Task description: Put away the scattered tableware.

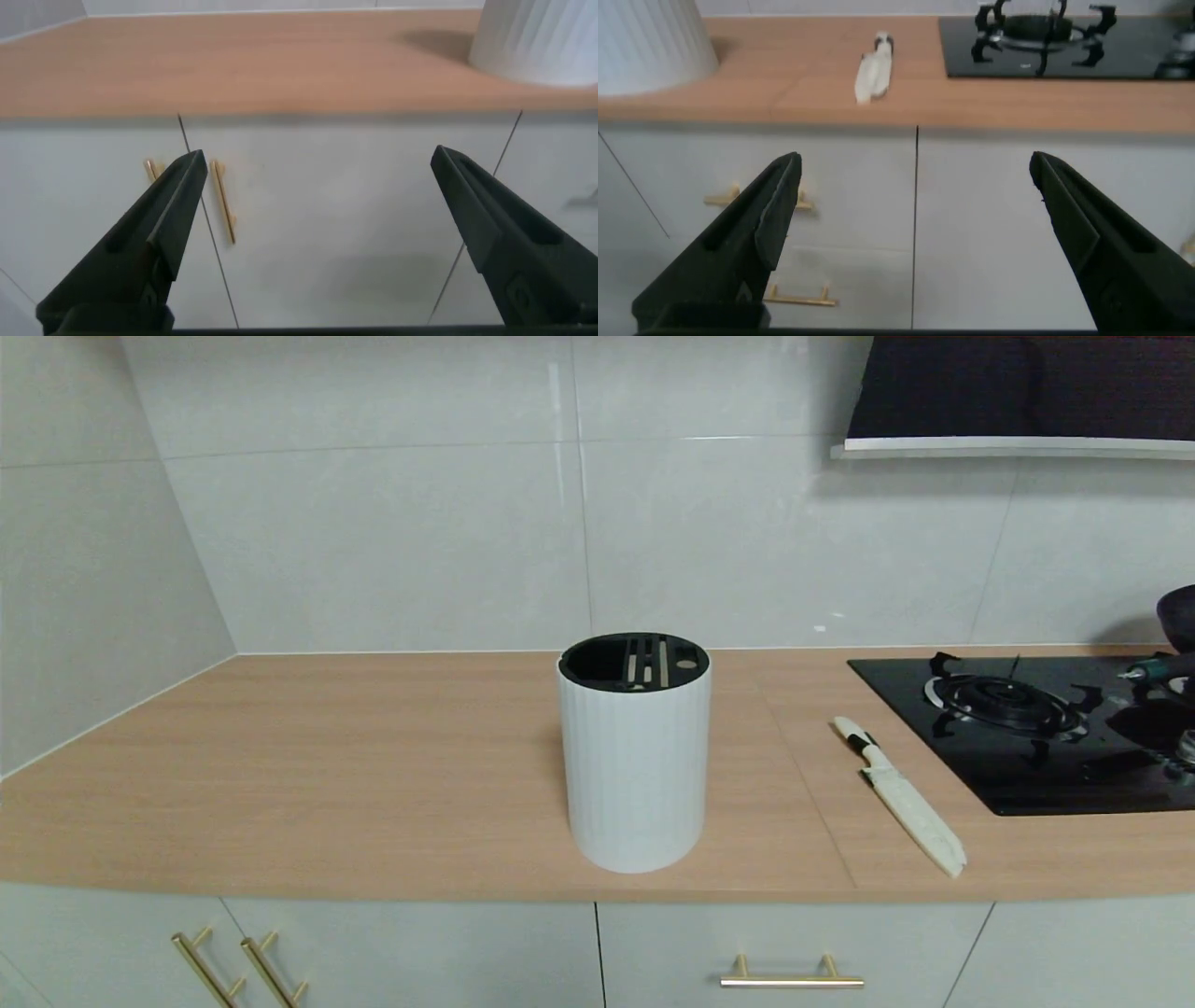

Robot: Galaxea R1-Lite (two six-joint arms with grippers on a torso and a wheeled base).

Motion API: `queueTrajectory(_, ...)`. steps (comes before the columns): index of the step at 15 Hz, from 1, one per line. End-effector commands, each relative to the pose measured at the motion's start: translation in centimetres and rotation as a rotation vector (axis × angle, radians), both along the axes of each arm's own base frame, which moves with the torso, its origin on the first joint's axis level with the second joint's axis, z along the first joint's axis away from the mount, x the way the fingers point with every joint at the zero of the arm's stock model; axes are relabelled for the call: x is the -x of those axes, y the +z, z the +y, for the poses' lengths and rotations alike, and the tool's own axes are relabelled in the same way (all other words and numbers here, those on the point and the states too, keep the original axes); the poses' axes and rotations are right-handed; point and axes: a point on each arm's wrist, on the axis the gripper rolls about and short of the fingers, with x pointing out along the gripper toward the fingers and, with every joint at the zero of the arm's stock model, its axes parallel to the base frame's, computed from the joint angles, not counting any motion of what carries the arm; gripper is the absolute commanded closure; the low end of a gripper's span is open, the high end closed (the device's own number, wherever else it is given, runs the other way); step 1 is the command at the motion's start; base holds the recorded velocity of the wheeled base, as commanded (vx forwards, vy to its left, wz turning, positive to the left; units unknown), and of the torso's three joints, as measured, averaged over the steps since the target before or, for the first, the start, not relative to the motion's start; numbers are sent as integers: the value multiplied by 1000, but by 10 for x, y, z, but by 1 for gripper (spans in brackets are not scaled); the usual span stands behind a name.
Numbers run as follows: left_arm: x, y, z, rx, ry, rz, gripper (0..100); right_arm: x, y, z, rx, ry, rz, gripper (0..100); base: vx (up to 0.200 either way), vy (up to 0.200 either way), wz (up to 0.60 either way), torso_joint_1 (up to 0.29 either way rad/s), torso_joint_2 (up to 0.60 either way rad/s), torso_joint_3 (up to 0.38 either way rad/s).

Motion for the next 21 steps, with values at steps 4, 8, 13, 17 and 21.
queueTrajectory(4, 0, 0, 0, 0, 0, 0, 0, 0, 0, 0, 1, 1, 1, 0, 0, 0, 0, 235, -524, -288)
queueTrajectory(8, 0, 0, 0, 0, 0, 2, 0, 0, 0, 0, -1, 1, 1, 0, 0, 0, 0, 256, -554, -298)
queueTrajectory(13, 0, 0, 0, 0, 0, 0, 0, 0, 0, 0, 1, 1, 1, 0, 0, 0, 0, 285, -588, -310)
queueTrajectory(17, 0, 0, 0, 0, 0, 0, 0, 0, 0, 0, -1, 1, 1, 0, 0, 0, 0, 211, -430, -224)
queueTrajectory(21, 0, 0, 0, 0, 0, 2, 0, 0, 0, 0, 1, 1, 1, 0, 0, 0, 0, 121, -250, -124)
